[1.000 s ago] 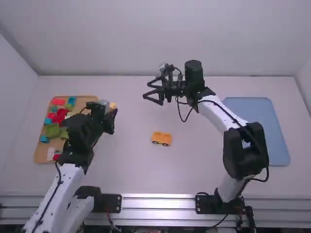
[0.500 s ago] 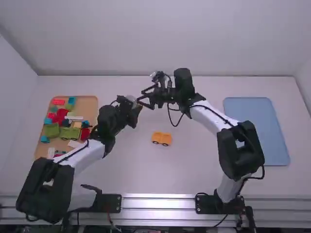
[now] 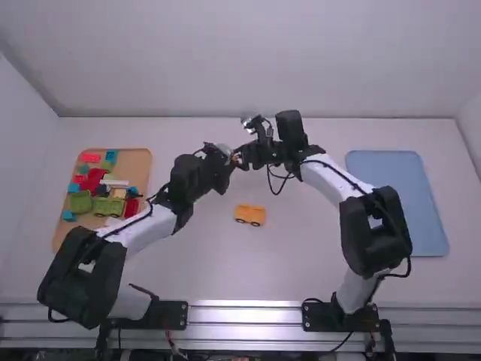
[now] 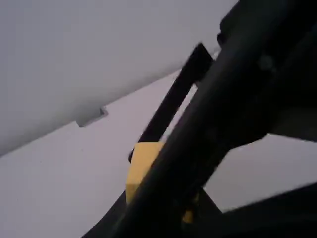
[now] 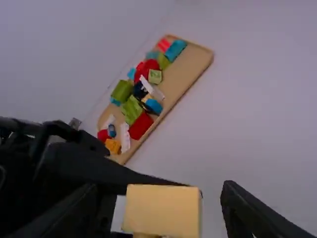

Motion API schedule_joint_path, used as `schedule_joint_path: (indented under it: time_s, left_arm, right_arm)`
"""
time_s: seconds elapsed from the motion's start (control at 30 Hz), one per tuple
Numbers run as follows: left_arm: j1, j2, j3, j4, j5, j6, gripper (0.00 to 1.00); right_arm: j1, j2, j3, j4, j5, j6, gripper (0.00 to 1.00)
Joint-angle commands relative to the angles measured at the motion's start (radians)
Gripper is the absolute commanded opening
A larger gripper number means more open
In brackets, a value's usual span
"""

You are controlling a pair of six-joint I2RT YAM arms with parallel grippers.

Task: Assemble lego blocks to make yellow taxi

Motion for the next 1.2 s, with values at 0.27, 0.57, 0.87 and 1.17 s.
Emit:
schedule_joint_path:
  time_s: [0.27, 0.57, 0.87, 1.17]
  left_arm:
    - [-0.005, -0.003, 0.019, -0.018, 0.005, 0.062, 0.02]
    - [-0.005, -0.003, 0.019, -0.011, 0.005, 0.07, 0.12]
    - [-0.003, -0.004, 0.019, -0.033, 0.006, -0.023, 0.99]
    - [0.126, -0.053, 0.019, -0.042, 0.499, -0.116, 0.99]
  right_arm:
    - [-0.001, 0.011, -0.005, -0.031, -0.007, -0.024, 0.43]
    - [-0.001, 0.011, -0.005, -0.055, -0.012, -0.024, 0.19]
    - [-0.035, -0.001, -0.002, -0.005, -0.012, -0.036, 0.13]
    - [-0.065, -0.039, 0.226, -0.512, -0.015, -0.549, 0.14]
